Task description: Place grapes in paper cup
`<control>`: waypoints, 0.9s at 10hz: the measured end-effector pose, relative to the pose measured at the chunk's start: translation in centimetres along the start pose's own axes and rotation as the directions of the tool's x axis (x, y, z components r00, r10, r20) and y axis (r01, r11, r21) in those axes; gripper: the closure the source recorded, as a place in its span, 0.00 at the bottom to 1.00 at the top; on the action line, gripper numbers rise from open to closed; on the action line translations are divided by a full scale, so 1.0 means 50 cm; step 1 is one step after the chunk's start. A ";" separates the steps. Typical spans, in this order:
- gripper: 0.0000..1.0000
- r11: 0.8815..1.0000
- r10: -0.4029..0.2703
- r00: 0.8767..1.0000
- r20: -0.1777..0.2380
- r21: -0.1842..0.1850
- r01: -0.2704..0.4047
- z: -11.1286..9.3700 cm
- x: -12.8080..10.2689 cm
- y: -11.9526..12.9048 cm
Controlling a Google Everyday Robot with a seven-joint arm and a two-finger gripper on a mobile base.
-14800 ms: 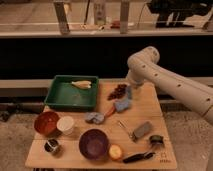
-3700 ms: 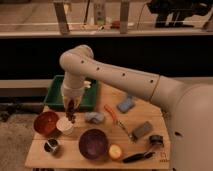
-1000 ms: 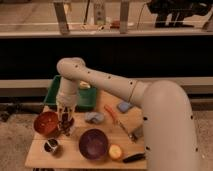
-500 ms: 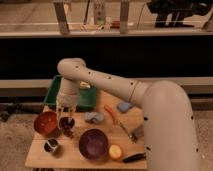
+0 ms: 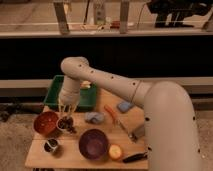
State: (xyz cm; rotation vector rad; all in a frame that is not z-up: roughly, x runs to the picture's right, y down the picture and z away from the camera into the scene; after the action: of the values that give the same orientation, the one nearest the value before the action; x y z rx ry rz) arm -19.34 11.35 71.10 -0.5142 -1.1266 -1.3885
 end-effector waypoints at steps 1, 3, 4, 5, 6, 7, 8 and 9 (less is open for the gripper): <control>0.59 1.000 0.005 1.000 -0.003 0.005 -0.005 -0.001 0.000 0.000; 0.59 1.000 0.003 1.000 -0.002 0.005 -0.003 0.000 0.000 -0.003; 0.59 1.000 0.003 1.000 -0.002 0.005 -0.003 0.000 0.000 -0.003; 0.59 1.000 0.004 1.000 -0.001 0.005 -0.004 0.002 0.000 -0.002; 0.59 1.000 0.004 1.000 -0.001 0.005 -0.004 0.002 0.000 -0.002; 0.59 1.000 0.004 1.000 -0.001 0.005 -0.004 0.001 0.000 -0.002; 0.59 1.000 0.004 1.000 0.000 0.005 -0.004 0.002 0.000 -0.001; 0.59 1.000 0.004 1.000 0.000 0.005 -0.004 0.002 0.000 -0.002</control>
State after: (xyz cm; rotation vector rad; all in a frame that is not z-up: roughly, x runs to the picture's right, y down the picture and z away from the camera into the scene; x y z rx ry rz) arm -19.44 11.40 71.12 -0.5121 -1.1280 -1.3818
